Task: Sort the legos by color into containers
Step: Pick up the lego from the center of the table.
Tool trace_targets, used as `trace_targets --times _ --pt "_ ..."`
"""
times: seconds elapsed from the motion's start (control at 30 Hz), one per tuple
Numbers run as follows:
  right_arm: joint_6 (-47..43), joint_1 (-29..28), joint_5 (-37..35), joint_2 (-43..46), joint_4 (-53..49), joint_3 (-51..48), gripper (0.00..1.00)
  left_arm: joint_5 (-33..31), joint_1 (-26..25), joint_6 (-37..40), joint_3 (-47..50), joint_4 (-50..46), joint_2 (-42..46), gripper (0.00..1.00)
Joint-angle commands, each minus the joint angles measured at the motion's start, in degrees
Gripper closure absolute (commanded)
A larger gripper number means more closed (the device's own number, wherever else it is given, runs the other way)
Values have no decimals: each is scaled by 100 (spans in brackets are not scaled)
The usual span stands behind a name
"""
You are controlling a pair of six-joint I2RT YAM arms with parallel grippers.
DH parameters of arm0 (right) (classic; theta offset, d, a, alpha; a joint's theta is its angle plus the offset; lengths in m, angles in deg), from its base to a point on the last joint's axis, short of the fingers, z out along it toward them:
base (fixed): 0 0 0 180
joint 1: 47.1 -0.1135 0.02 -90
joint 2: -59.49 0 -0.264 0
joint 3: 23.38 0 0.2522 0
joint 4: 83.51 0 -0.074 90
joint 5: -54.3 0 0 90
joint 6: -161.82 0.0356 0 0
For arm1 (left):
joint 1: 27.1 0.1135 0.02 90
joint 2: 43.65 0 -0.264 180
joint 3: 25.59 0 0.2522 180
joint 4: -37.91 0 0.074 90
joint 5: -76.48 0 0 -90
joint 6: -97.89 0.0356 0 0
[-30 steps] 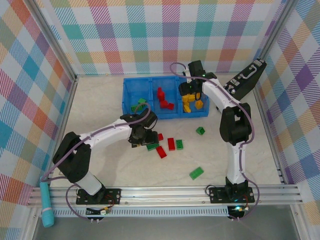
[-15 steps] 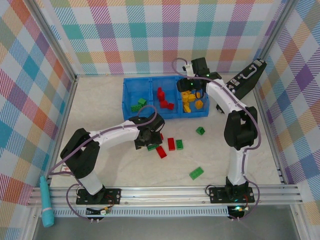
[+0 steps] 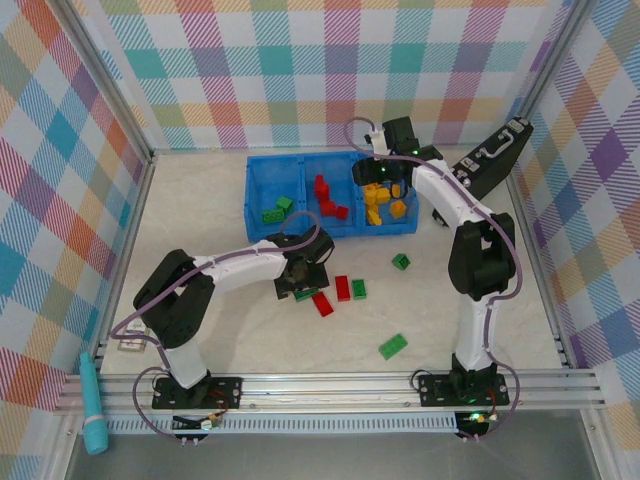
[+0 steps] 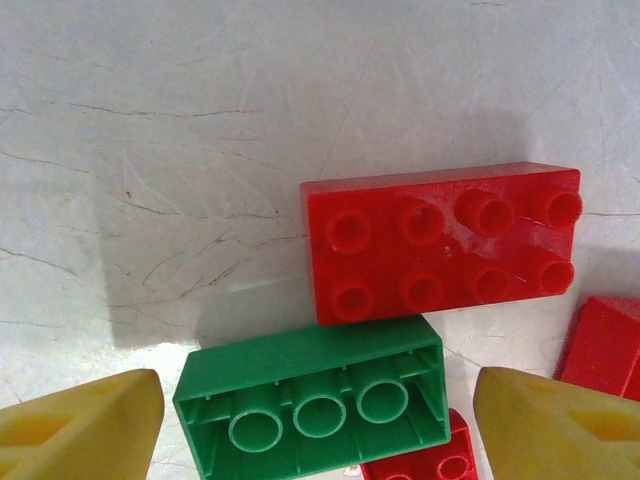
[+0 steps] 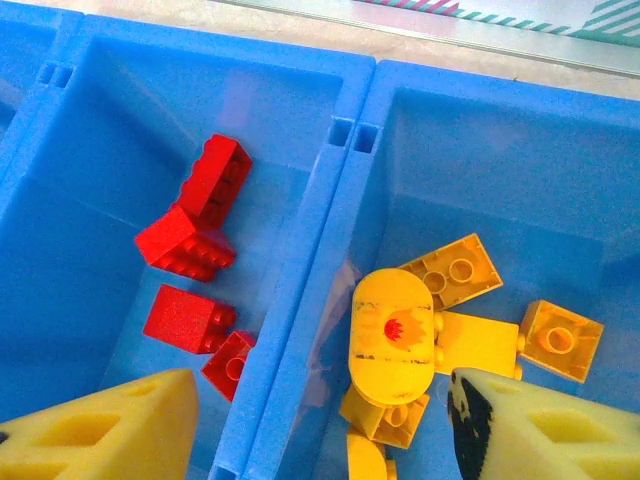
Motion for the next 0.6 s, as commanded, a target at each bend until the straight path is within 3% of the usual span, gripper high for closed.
trace_targets --times 0.0,0.3,0.57 --pt "43 31 132 123 132 0 33 53 -46 -92 -80 -11 -111 19" --pt "51 24 106 72 127 26 33 169 -49 -135 -39 82 -254 20" --pt "57 45 72 83 103 43 33 313 -49 -259 229 306 -244 32"
